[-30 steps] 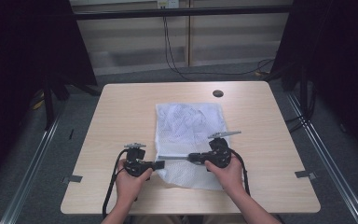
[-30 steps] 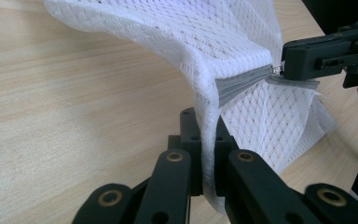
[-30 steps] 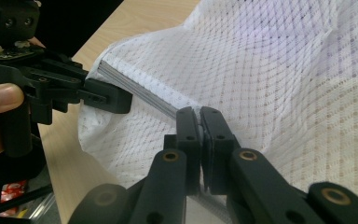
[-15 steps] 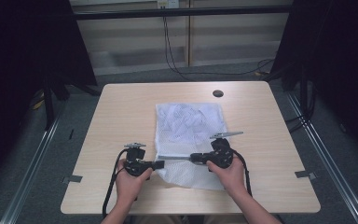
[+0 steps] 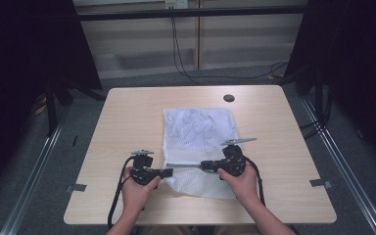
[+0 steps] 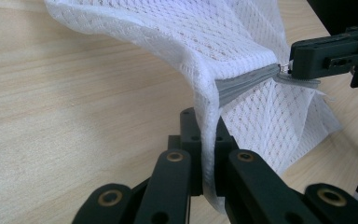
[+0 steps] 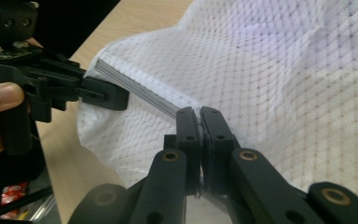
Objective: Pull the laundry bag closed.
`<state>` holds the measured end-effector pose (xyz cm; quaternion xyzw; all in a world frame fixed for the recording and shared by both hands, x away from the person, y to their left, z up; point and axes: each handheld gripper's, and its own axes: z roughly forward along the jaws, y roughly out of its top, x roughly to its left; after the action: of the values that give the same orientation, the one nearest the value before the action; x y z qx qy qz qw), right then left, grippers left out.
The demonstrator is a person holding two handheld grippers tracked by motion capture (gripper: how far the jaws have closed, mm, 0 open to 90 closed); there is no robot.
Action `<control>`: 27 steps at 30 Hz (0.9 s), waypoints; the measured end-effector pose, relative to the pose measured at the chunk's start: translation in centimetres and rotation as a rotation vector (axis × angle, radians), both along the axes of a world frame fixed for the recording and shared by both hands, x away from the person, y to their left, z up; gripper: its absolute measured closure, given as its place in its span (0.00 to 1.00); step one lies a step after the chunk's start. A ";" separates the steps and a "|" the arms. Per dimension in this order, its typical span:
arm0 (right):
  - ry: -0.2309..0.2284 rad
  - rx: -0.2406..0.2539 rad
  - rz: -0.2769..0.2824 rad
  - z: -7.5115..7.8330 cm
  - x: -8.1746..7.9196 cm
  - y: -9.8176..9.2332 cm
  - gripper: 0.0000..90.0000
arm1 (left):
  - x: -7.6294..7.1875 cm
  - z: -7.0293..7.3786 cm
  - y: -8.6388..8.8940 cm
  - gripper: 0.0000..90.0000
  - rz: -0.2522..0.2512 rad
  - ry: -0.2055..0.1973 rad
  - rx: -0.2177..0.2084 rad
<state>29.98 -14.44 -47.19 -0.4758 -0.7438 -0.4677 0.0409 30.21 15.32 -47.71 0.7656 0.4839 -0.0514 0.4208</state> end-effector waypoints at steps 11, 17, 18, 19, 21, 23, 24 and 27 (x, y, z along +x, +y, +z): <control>0.004 0.004 -0.013 0.1 0.1 -0.5 0.97 | 0.0 0.0 0.1 0.99 0.010 0.016 -0.017; 0.003 -0.002 -0.011 0.0 0.1 -0.5 0.97 | 0.1 -0.1 0.1 0.99 0.014 0.015 -0.011; 0.002 -0.008 -0.014 0.0 0.0 -0.5 0.97 | 0.1 -0.1 0.1 0.99 0.016 0.012 -0.003; 0.001 -0.011 -0.016 0.0 0.1 -0.6 0.97 | 0.1 -0.1 0.3 0.99 0.016 0.007 0.007; 0.002 -0.008 -0.027 0.0 0.1 -0.9 0.97 | 0.1 -0.1 0.4 0.99 0.029 0.022 -0.022; 0.005 -0.003 -0.032 0.0 0.2 -1.2 0.97 | 0.2 -0.1 0.5 0.99 0.021 0.021 -0.020; 0.005 0.002 -0.030 0.0 0.2 -1.2 0.97 | 0.1 0.0 0.5 0.99 0.027 0.022 -0.025; 0.004 -0.005 -0.028 0.0 0.1 -1.1 0.97 | 0.2 -0.1 0.6 0.99 0.023 0.019 -0.013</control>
<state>30.07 -15.53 -47.20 -0.4871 -0.7382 -0.4654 0.0349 30.38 15.94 -47.76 0.7567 0.4962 -0.0570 0.4219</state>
